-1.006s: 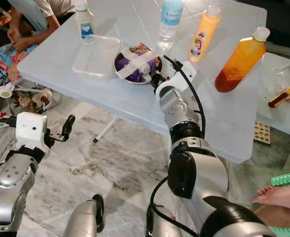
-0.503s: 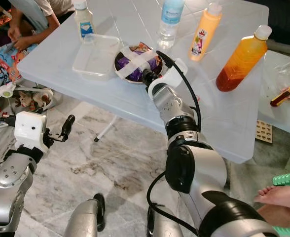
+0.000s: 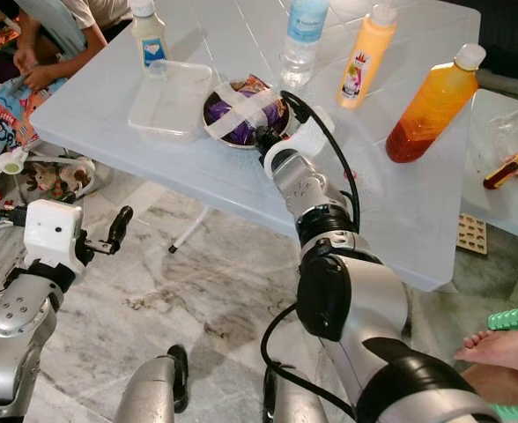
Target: Restocking fridge
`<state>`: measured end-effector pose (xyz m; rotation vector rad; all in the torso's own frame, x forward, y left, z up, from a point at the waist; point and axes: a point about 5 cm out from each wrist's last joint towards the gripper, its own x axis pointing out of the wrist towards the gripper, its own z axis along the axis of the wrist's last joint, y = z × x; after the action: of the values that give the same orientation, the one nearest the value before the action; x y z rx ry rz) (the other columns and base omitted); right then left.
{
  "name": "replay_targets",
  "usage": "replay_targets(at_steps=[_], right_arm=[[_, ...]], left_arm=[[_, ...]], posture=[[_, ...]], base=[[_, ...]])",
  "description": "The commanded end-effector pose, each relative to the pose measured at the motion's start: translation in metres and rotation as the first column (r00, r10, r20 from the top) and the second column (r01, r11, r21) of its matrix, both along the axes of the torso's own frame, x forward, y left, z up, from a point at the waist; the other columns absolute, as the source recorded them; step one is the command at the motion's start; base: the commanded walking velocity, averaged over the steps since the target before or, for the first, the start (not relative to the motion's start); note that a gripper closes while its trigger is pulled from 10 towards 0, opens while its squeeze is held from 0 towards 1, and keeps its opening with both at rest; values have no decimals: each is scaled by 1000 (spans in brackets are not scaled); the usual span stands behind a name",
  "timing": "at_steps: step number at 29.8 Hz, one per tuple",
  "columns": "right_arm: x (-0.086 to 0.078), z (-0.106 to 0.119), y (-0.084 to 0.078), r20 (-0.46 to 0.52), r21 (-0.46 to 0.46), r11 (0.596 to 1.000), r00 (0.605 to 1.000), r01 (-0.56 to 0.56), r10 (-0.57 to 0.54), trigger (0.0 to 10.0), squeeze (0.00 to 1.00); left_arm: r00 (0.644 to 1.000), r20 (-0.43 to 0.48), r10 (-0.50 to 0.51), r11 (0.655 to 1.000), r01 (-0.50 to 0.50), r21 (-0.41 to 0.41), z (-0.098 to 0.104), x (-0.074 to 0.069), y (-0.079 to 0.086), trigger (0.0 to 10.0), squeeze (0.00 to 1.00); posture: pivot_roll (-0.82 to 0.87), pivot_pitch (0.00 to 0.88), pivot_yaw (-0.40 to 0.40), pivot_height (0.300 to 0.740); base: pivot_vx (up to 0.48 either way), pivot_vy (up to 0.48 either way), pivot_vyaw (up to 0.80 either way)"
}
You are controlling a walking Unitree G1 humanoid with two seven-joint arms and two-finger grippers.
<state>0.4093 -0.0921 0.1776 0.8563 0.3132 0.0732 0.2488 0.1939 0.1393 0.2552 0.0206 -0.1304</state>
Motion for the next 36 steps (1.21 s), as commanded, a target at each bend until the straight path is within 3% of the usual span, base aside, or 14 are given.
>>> replay_targets(at_steps=[1,13,22,35,36], right_arm=[[2,4,-3,-9,39,999,1000,28,-27,0,0],[2,-1,-17,-67,140,987,995,84,-76,0,0],[1,-6,-17,-86,147,985,994,86,-74,0,0],[-3,-6,2,-125,112,990,990,81,-67,39,0],[-5,-8,5,-130,103,992,990,75,-61,745,0]], left_arm=[[1000,2,-1,1000,1,6,3,-2,1,10000,0],[1000,-6,-10,1000,10,7,2,-2,1,10000,0],[1000,-10,-14,1000,14,4,1,-2,0,10000,0],[1000,-3,-9,1000,9,0,1,-1,0,10000,0],[1000,-3,-8,1000,8,-1,1,-1,-1,10000,0]], posture=[[179,223,-3,740],[176,224,2,740],[176,222,2,740],[167,212,-12,740],[165,211,-13,740]], base=[[0,0,0],[0,0,0],[0,0,0],[0,0,0],[0,0,0]])
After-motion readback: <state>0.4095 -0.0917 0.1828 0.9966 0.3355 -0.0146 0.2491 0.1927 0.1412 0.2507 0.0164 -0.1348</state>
